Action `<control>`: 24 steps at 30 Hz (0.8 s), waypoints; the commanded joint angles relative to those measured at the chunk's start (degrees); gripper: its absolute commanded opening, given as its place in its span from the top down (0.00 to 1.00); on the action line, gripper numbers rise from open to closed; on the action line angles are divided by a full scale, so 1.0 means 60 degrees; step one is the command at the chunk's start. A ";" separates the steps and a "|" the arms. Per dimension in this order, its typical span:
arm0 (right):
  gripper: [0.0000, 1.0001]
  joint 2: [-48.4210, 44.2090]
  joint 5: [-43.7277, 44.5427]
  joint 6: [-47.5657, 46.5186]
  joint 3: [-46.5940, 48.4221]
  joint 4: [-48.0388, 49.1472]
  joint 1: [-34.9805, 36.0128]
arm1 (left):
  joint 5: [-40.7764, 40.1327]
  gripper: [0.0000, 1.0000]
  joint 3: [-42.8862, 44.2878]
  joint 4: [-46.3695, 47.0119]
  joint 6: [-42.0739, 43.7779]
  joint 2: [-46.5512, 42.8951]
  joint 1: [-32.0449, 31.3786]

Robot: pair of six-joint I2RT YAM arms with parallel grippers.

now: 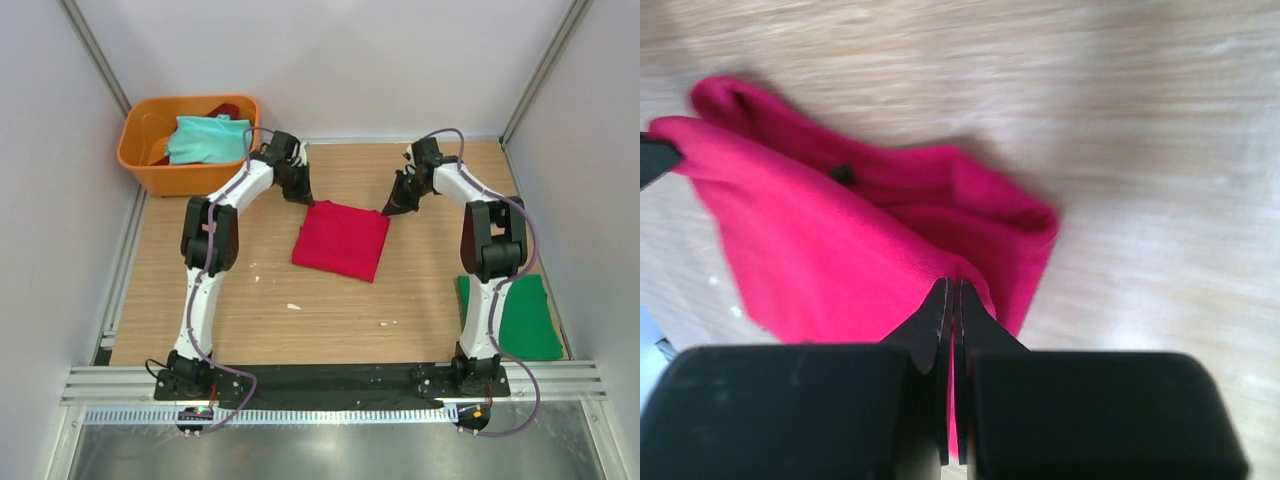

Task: Fold and stack the t-shirts
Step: Fold the tshirt

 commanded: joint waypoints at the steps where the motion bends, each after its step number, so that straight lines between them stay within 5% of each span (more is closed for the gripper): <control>1: 0.98 -0.1559 0.0085 0.0328 -0.0141 -0.0189 0.0111 | -0.0006 1.00 -0.0322 0.0589 -0.0244 -0.1411 -0.0009; 8: 0.98 -0.1869 0.0377 0.0841 -0.0406 -0.0161 0.0083 | 0.0200 1.00 0.0364 0.0721 -0.0712 -0.1047 -0.0082; 13: 0.98 -0.1431 0.0437 0.1311 -0.0729 0.0615 -0.0239 | 0.0345 0.98 0.1987 0.0707 -0.0845 0.0504 -0.0200; 24: 0.96 -0.0682 0.2060 0.1077 -0.0949 0.1863 -0.0708 | -0.0767 0.78 0.3120 0.0912 -0.0274 0.1519 -0.0434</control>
